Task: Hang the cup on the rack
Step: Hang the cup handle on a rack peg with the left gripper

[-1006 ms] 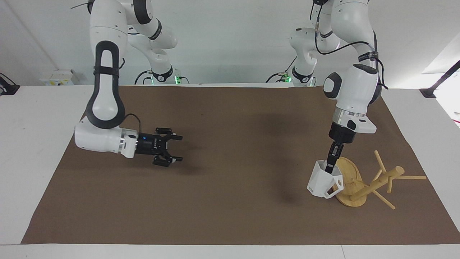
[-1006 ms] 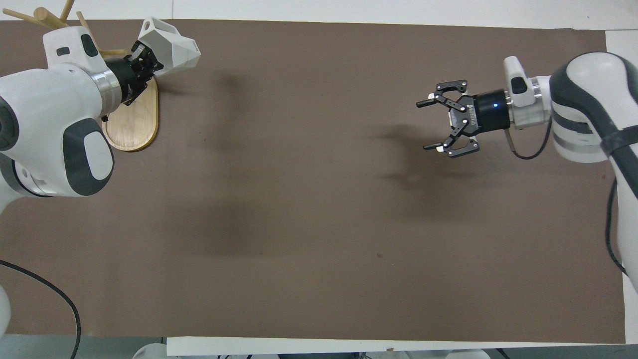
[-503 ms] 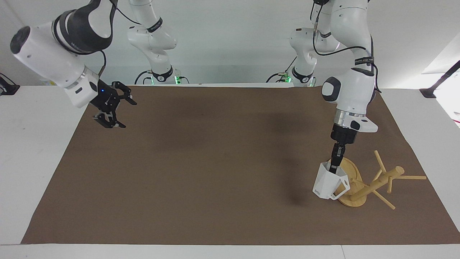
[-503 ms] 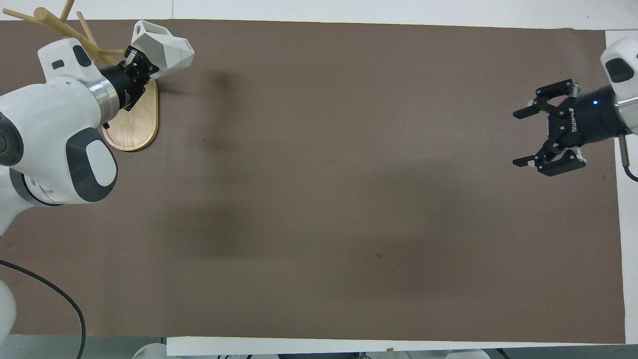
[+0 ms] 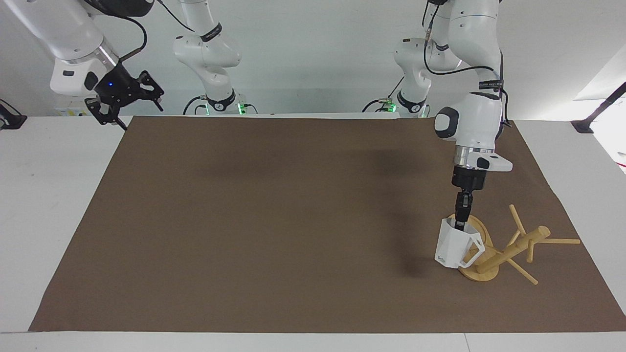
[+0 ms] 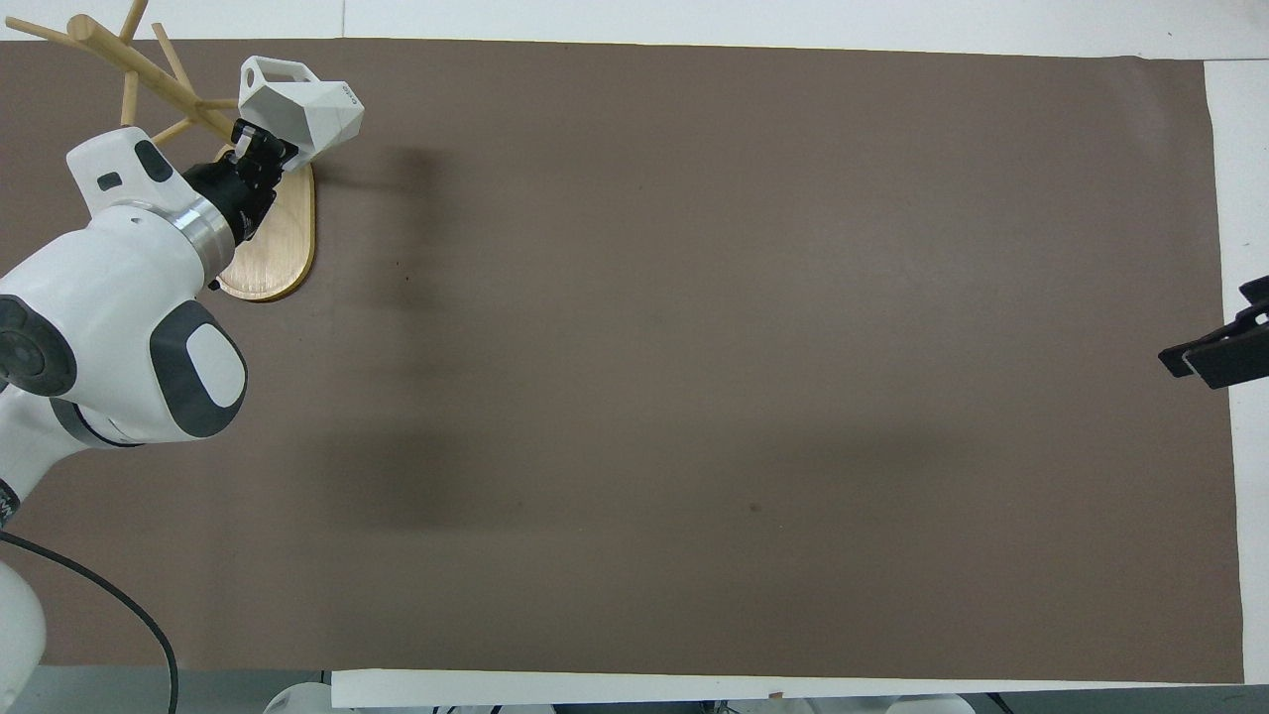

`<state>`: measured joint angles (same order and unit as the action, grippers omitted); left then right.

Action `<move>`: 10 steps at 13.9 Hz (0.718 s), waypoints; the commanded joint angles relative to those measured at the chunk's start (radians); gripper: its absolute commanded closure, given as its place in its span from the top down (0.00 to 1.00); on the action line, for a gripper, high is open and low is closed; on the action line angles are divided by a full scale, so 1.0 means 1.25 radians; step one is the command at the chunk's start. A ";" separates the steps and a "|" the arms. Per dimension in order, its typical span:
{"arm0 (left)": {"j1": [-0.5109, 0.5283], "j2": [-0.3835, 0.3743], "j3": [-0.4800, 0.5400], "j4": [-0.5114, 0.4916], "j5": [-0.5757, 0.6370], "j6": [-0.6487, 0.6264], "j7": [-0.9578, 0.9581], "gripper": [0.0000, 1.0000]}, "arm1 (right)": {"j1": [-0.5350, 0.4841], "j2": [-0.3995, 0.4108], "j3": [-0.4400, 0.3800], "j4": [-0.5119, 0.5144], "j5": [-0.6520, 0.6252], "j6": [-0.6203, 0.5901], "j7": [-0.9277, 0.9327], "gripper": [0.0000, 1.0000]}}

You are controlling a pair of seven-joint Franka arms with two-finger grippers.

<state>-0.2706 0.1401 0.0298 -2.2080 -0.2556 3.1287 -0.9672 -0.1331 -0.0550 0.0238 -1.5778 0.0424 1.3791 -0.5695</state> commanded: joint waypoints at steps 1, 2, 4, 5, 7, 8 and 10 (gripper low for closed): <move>0.023 -0.030 -0.007 -0.047 -0.005 0.032 -0.002 0.00 | 0.035 0.034 -0.014 0.045 -0.042 -0.025 0.145 1.00; 0.030 -0.030 -0.007 -0.047 -0.005 0.030 -0.002 0.00 | 0.061 0.032 -0.035 0.045 -0.066 -0.032 0.201 1.00; 0.037 -0.031 -0.008 -0.055 -0.005 0.025 -0.002 0.00 | 0.093 0.013 -0.046 0.028 -0.091 -0.048 0.268 1.00; 0.039 -0.035 -0.007 -0.057 -0.005 0.024 -0.002 0.00 | 0.098 0.008 -0.059 0.018 -0.095 -0.048 0.273 1.00; 0.056 -0.038 -0.007 -0.062 -0.005 0.008 0.001 0.00 | 0.116 0.000 -0.082 -0.003 -0.093 -0.042 0.278 1.00; 0.057 -0.038 -0.007 -0.063 -0.005 0.007 0.001 0.00 | 0.118 -0.004 -0.085 -0.009 -0.094 -0.038 0.286 1.00; 0.061 -0.040 -0.007 -0.063 -0.005 -0.010 0.004 0.00 | 0.128 0.000 -0.091 -0.009 -0.092 -0.037 0.309 1.00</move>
<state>-0.2197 0.1287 0.0285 -2.2655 -0.2558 3.1406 -0.9671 0.0042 -0.0353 -0.0770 -1.5608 -0.0608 1.3305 -0.2216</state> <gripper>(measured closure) 0.956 0.000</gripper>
